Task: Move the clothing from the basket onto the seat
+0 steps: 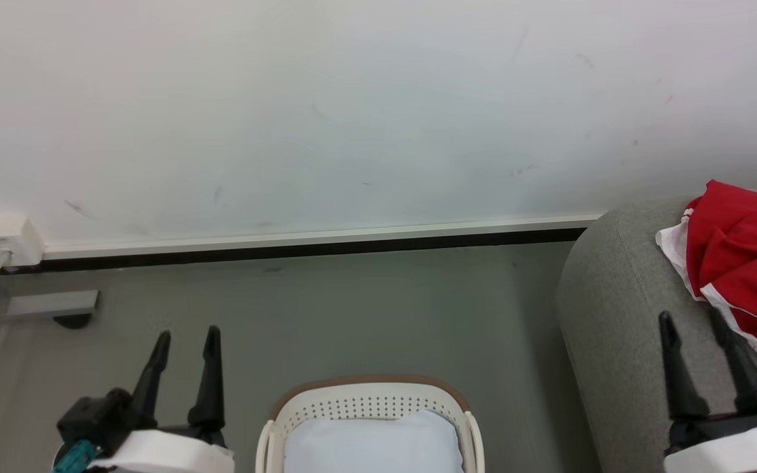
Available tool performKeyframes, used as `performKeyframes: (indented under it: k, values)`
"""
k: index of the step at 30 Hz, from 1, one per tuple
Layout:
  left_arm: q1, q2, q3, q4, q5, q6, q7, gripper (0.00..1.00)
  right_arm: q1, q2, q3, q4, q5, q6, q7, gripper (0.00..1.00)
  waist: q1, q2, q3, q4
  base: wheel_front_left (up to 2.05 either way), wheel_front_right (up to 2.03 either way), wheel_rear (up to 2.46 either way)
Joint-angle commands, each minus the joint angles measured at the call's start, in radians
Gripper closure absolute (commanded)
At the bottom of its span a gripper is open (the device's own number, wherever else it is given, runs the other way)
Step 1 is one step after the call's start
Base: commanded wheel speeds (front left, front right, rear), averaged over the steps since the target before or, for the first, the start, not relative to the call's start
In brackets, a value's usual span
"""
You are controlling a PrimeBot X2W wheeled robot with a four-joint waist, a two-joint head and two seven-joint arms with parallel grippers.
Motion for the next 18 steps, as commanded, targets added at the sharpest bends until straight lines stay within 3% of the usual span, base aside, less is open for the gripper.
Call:
performKeyframes:
  k: [1,8,18]
  values:
    - [0.016,-0.002,0.006,-0.001,0.014,-0.004,-0.001,0.00,0.011,0.002,-0.005,-0.008,-0.009,-0.002,-0.003,0.00,0.0001,-0.0001,0.001,-0.002,0.00,0.00,0.00]
    - [0.049,-0.050,0.066,0.034,0.097,-0.048,-0.001,0.00,0.076,0.095,-0.009,-0.040,-0.082,-0.002,-0.003,0.00,0.0001,-0.0001,0.002,-0.013,0.00,0.00,0.00]
    - [0.034,-0.077,0.100,0.048,0.150,-0.073,-0.001,0.00,0.051,0.111,0.002,-0.038,-0.090,-0.002,-0.003,0.00,0.0001,-0.0001,0.005,-0.014,0.00,0.00,0.00]
